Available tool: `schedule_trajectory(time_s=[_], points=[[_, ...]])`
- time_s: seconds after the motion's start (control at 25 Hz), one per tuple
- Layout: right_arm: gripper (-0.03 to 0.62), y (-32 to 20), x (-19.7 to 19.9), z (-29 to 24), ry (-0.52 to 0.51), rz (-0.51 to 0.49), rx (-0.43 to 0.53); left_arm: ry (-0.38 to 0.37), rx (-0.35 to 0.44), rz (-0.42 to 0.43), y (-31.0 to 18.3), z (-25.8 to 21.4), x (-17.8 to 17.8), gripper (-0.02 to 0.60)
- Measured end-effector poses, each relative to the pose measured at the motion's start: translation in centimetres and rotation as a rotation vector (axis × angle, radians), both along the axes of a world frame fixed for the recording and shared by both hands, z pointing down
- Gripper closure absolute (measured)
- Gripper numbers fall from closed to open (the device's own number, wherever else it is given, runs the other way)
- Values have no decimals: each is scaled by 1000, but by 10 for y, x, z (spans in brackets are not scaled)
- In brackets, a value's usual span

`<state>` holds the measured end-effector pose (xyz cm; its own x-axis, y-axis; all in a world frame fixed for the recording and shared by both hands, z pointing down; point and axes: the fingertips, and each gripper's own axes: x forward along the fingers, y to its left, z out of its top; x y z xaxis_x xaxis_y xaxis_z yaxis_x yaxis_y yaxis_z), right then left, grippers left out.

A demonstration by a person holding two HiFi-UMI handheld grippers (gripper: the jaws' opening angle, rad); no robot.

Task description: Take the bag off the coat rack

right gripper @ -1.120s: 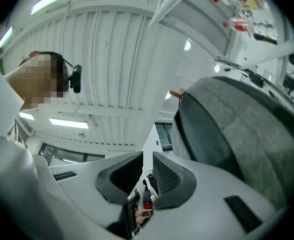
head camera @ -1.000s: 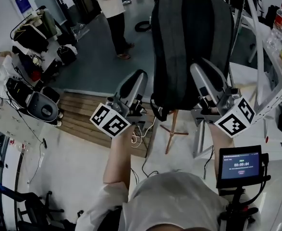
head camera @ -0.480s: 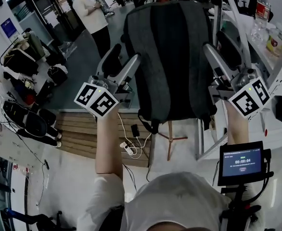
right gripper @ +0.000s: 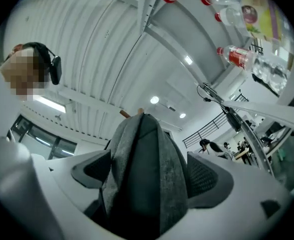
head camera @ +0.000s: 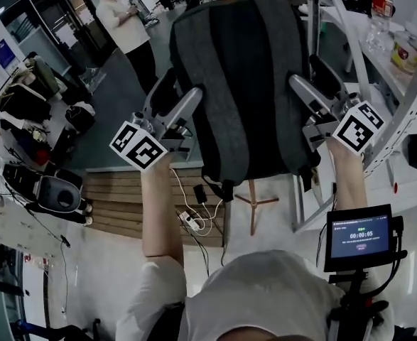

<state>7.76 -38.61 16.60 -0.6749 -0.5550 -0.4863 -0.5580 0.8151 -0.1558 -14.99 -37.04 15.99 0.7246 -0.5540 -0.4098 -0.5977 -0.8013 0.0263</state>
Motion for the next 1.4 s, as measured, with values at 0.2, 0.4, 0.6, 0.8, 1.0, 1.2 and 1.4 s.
schedule_trajectory(time_s=[0.2, 0.4, 0.6, 0.8, 1.0, 1.2, 1.4], points=[[121, -10, 0, 9, -20, -98, -44, 67, -57, 97, -3, 16, 2, 170], [121, -10, -4, 14, -26, -219, -84, 150, -90, 190, -1, 30, 6, 170], [123, -4, -16, 14, 54, -205, -94, 122, -80, 145, 2, 29, 10, 170], [152, 1, -23, 17, 65, -201, -103, 129, -70, 96, 6, 31, 7, 172], [236, 11, -31, 16, 67, -258, -121, 140, -67, 89, 12, 31, 4, 184], [281, 16, -32, 14, 50, -269, -126, 147, -72, 71, 14, 28, 3, 217], [301, 21, -33, 11, 39, -256, -142, 145, -92, 49, 17, 23, 0, 256]])
